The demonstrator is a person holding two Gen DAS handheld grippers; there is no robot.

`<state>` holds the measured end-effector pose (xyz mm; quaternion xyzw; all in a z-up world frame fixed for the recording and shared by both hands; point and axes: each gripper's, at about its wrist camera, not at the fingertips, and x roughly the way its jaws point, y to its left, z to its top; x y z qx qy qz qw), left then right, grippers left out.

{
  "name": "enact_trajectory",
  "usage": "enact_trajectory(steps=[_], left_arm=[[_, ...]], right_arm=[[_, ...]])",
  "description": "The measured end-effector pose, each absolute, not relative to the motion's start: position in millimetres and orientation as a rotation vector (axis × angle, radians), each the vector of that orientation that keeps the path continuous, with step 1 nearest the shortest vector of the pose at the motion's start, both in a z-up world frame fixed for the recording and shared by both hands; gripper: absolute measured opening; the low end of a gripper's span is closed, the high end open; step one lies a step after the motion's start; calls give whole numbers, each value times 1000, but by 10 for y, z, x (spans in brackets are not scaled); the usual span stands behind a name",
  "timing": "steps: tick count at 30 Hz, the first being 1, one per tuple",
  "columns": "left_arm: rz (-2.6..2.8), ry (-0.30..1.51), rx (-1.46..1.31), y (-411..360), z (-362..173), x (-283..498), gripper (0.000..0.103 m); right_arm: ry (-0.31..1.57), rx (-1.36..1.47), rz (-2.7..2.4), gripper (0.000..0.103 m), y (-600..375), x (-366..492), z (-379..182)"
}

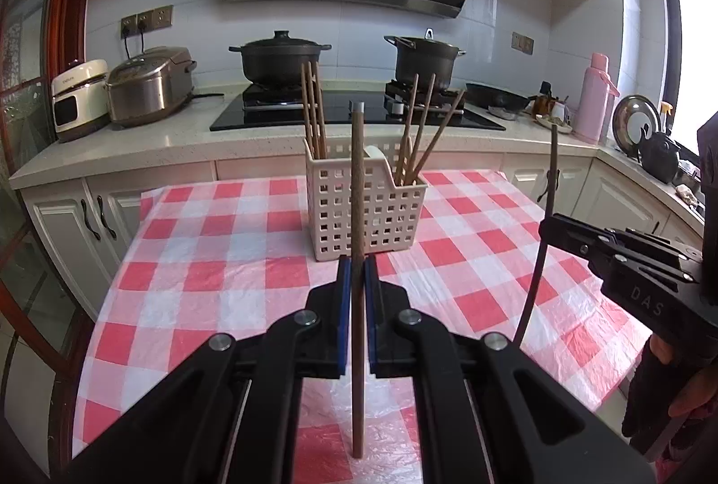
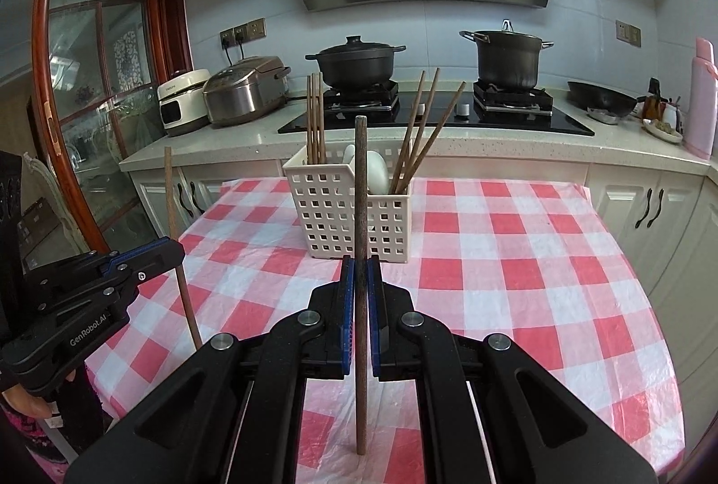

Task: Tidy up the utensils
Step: 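Lift the chopsticks upright and carry them over the caddy with both tools, then lower the chopsticks into the caddy with both tools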

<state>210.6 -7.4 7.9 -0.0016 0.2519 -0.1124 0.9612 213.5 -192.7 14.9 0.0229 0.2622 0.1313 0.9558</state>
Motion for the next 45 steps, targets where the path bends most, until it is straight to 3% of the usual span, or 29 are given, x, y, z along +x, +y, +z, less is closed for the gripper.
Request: enact_trajectory(steps=[45], left_arm=[[-196, 377, 54, -102, 658, 2504, 6]], right_arm=[[378, -16, 269, 5, -1815, 2707, 726]])
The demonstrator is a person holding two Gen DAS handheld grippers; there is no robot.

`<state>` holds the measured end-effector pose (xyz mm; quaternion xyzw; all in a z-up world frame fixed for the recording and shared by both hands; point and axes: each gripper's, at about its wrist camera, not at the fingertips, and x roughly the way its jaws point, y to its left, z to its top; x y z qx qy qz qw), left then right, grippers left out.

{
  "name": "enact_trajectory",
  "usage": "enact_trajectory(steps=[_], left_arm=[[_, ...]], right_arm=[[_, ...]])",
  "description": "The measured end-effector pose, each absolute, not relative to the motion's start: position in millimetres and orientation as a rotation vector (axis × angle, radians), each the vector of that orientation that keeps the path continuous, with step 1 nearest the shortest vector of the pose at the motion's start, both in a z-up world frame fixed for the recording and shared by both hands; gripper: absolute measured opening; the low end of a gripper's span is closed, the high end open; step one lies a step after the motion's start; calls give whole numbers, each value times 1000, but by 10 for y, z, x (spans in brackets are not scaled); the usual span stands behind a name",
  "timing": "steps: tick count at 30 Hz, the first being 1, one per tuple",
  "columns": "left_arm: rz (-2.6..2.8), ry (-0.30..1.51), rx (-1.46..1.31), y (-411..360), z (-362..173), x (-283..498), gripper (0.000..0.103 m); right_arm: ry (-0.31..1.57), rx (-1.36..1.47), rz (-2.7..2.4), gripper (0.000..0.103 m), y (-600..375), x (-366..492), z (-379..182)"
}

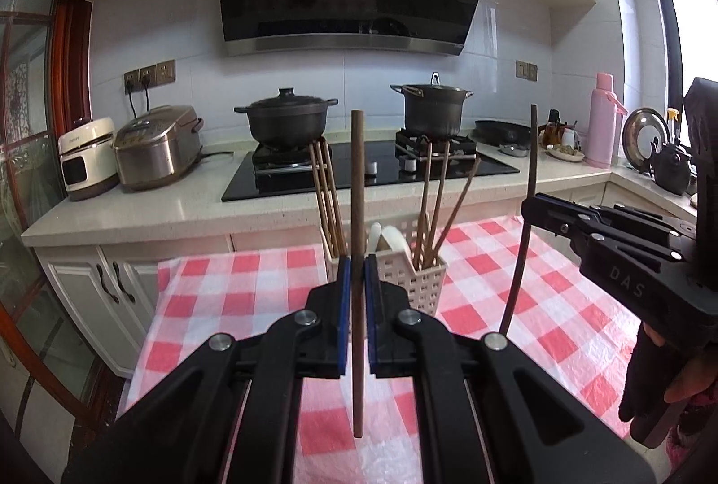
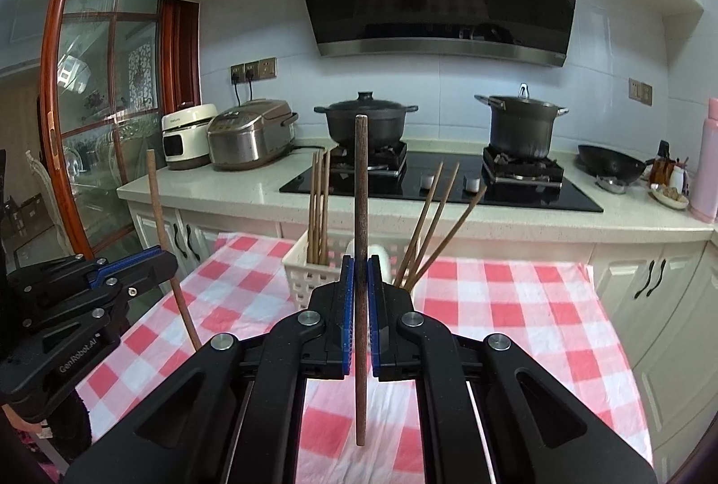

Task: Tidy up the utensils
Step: 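Lower the chopsticks into the caddy with both tools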

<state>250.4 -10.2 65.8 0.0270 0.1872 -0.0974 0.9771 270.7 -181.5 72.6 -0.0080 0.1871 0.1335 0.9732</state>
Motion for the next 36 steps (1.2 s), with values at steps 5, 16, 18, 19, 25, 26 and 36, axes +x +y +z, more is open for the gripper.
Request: enact_trajectory(steps=[5, 16, 18, 19, 25, 26, 36], left_arm=[[-201, 357, 31, -45, 866, 2669, 6], [-192, 287, 41, -48, 1414, 3047, 6], [-198, 284, 35, -66, 1510, 3142, 6], [-199, 282, 32, -79, 1550, 3180, 6], [-186, 259, 16, -126, 1766, 3442, 6], [-181, 254, 13, -137, 1789, 3493, 6], [-159, 289, -63, -164, 1753, 4076, 6]], right_arm=[[361, -4, 260, 5, -1882, 2870, 861], [344, 31, 255, 5, -1946, 3300, 1096], [348, 37, 258, 5, -1934, 3403, 1137], [348, 38, 258, 5, -1928, 3442, 1157], [346, 46, 252, 5, -1908, 3671, 1212], [350, 48, 249, 5, -1907, 3718, 1206], [375, 76, 233, 5, -1903, 4115, 1105]])
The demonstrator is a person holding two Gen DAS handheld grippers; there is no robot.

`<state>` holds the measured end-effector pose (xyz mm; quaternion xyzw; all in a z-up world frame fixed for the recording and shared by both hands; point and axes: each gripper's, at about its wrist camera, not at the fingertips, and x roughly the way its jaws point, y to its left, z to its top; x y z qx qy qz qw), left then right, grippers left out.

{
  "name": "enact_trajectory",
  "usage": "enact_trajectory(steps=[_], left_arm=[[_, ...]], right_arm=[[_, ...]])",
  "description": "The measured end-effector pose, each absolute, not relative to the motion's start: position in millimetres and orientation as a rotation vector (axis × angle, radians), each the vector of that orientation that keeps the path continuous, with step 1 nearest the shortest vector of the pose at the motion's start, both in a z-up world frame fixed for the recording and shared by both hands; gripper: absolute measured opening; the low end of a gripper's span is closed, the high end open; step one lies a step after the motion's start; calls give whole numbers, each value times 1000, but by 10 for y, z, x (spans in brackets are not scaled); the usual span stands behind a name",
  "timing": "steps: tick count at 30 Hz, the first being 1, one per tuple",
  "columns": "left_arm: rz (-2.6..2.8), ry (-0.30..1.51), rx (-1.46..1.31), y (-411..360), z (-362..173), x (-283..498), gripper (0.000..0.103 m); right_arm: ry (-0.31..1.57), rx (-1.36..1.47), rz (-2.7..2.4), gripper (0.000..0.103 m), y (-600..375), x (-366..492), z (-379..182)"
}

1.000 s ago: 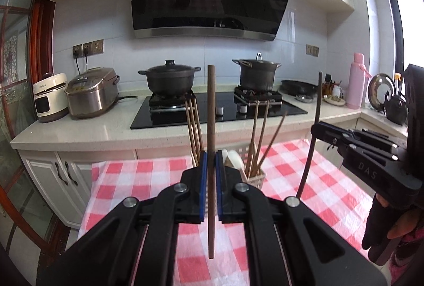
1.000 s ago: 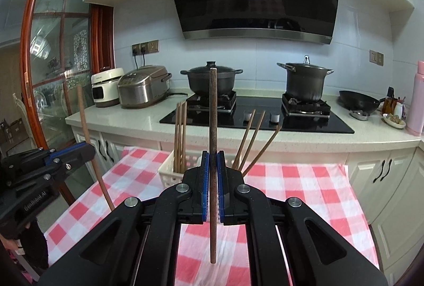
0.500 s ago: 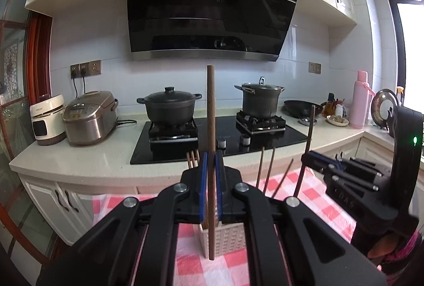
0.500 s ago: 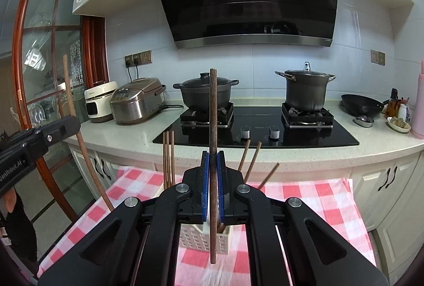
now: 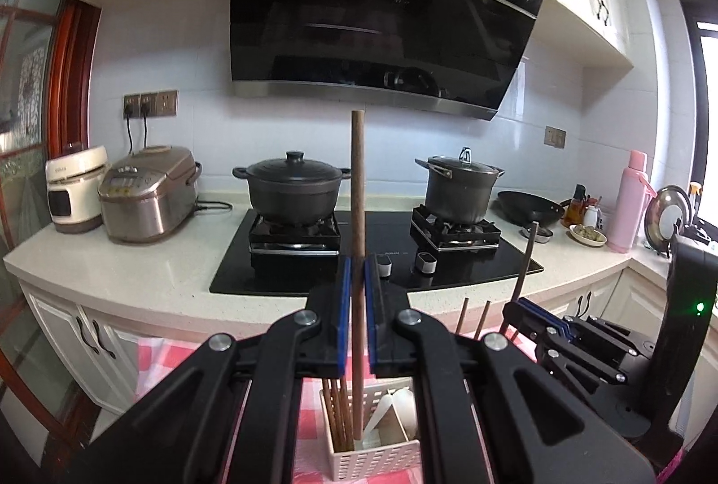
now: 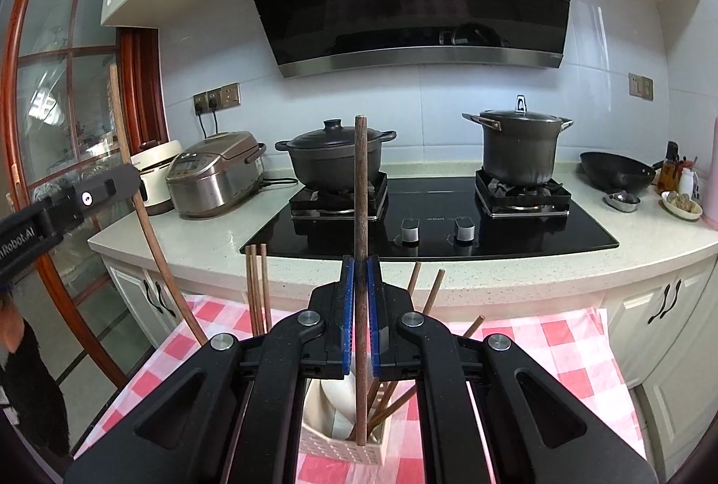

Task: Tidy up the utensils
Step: 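Lower the chopsticks into the caddy with both tools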

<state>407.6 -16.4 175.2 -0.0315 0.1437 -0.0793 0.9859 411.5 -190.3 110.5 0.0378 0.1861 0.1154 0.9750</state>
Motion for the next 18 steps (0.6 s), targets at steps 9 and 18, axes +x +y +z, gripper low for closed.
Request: enact_trajectory(steps=[9, 18], left_arm=[[-151, 344, -94, -142, 1455, 4406, 6], [-185, 431, -99, -185, 1059, 4560, 6]], right_arm=[[380, 98, 236, 5, -1904, 4286, 1030], [437, 68, 270, 5, -1741, 4374, 833]])
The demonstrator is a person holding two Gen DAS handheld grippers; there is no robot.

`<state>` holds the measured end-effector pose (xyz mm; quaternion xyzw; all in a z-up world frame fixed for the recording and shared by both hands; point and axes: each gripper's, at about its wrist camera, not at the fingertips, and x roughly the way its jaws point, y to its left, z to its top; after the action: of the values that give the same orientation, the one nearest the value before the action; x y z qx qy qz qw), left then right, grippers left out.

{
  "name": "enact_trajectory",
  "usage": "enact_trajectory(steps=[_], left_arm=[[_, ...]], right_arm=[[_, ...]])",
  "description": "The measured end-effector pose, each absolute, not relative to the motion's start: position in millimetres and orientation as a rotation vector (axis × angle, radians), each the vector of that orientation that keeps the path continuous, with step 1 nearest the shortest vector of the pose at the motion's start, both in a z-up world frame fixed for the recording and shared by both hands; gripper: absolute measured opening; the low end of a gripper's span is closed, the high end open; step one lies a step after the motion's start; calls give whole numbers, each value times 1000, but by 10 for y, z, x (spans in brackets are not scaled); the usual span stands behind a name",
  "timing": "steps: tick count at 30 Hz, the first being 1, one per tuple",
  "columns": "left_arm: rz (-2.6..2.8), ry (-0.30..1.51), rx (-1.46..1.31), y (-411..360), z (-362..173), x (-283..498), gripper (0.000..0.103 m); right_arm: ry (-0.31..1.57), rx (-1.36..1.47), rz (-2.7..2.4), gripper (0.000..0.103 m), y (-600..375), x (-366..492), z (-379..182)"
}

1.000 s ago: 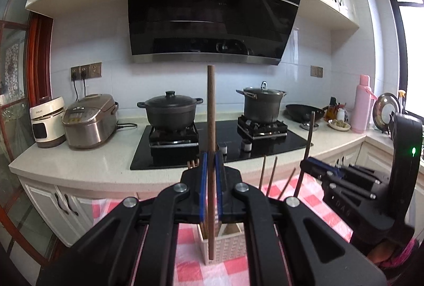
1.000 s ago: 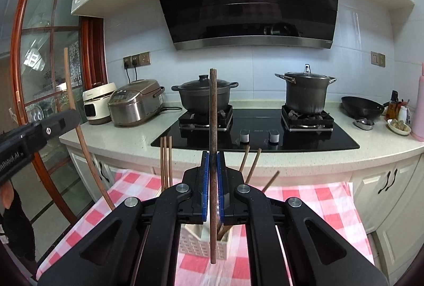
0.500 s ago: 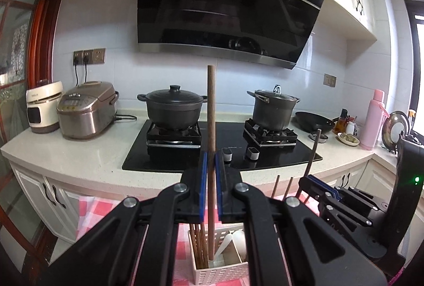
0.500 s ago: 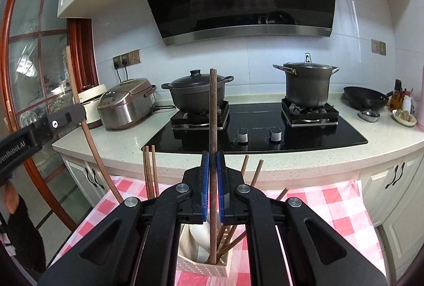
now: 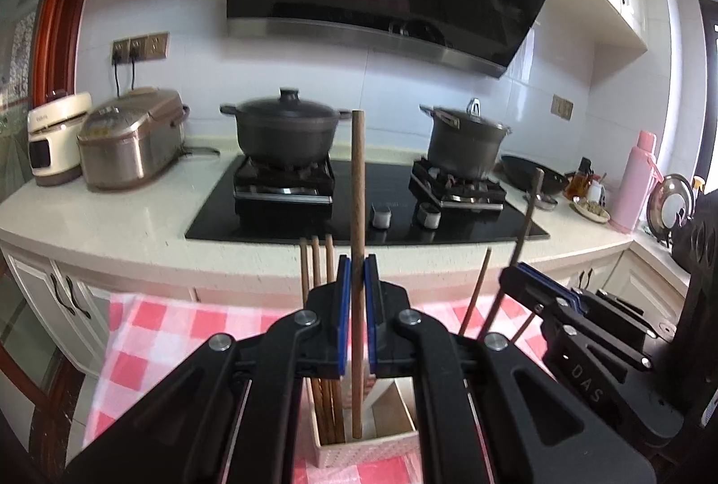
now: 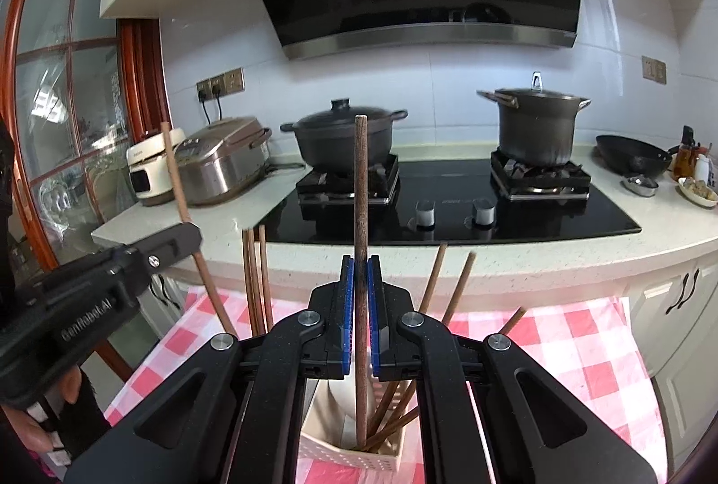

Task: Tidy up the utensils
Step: 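Lower the chopsticks into the caddy with both tools, then open both tools to release the chopsticks and pull back from the caddy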

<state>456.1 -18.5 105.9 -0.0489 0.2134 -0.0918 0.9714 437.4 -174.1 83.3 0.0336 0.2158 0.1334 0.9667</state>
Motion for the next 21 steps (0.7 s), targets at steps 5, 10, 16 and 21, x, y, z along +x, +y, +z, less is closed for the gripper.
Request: enact_trajectory(steps=[5, 10, 16, 21], left_arm=[[-188, 472, -100, -204, 863, 4605, 6], [-162, 469, -118, -92, 826, 4581, 17], [-122, 429, -129, 49, 952, 4405, 43], [-55, 345, -95, 120, 1150, 4064, 72]], right_arm=[[483, 66, 286, 5, -1707, 4444, 695], [488, 70, 283, 15, -1741, 4434, 670], [472, 84, 284, 24, -1813, 4325, 765], [420, 82, 284, 39, -1888, 4071, 937]])
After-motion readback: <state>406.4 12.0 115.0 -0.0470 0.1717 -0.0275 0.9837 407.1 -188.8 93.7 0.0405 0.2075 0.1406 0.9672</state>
